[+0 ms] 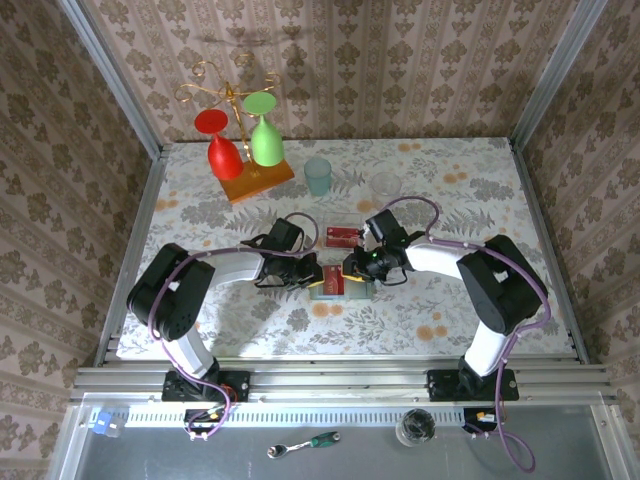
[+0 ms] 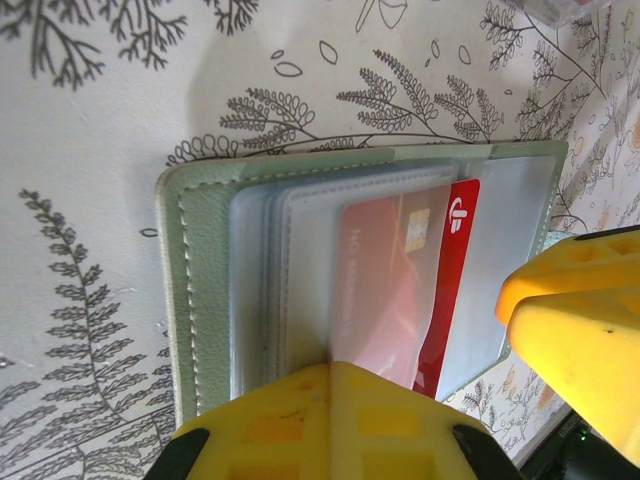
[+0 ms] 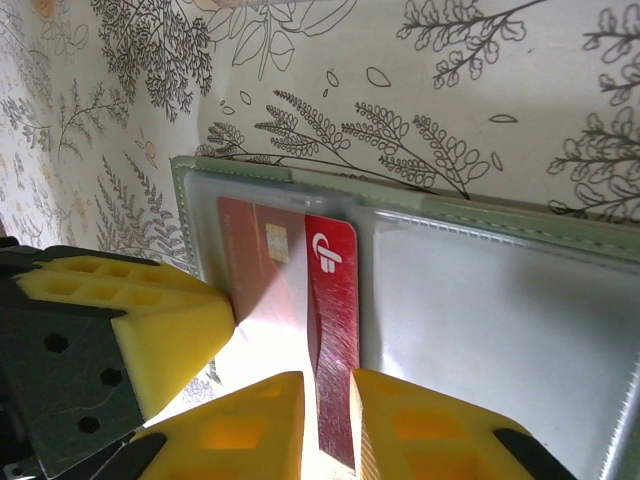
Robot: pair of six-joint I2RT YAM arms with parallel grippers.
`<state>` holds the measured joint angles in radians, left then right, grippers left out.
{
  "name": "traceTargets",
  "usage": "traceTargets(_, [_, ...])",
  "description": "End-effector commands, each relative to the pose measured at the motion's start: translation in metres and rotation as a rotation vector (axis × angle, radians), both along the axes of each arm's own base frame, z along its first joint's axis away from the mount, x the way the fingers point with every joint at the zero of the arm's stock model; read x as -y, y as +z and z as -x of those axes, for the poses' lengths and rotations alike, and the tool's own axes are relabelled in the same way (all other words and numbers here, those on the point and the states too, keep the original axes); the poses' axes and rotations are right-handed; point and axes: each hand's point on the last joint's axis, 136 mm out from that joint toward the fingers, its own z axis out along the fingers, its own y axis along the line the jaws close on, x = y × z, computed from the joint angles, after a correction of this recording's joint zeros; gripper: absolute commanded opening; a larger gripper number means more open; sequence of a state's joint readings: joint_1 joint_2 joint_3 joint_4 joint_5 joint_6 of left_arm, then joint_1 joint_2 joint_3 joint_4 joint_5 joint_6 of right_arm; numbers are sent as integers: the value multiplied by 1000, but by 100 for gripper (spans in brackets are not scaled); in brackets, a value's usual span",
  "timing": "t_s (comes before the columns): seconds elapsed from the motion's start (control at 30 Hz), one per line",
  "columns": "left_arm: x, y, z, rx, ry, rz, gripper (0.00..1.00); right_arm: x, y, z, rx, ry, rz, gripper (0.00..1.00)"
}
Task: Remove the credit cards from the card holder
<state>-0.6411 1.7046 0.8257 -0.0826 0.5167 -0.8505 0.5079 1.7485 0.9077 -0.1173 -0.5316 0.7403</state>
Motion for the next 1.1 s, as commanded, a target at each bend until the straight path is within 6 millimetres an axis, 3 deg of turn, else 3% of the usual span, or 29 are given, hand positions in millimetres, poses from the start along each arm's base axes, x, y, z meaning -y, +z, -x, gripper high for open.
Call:
traceTargets(0.0, [-5,-11,6,-31,-16,-45,0,-5,-6,2,-33,10,-26,22])
traceTargets(0.23, [-6,-12,6,-32,-16,-45,0,-8,-14,2,-55,11,-27,23])
traceTargets(0.57, [-7,-14,7,-37,-15,-44,0,-19,-9,2,-64,9,-97,22])
traceTargets(1.07, [-7,-15,7,-39,-13,-39,0,-12,-11,4,-52,7,-62,11])
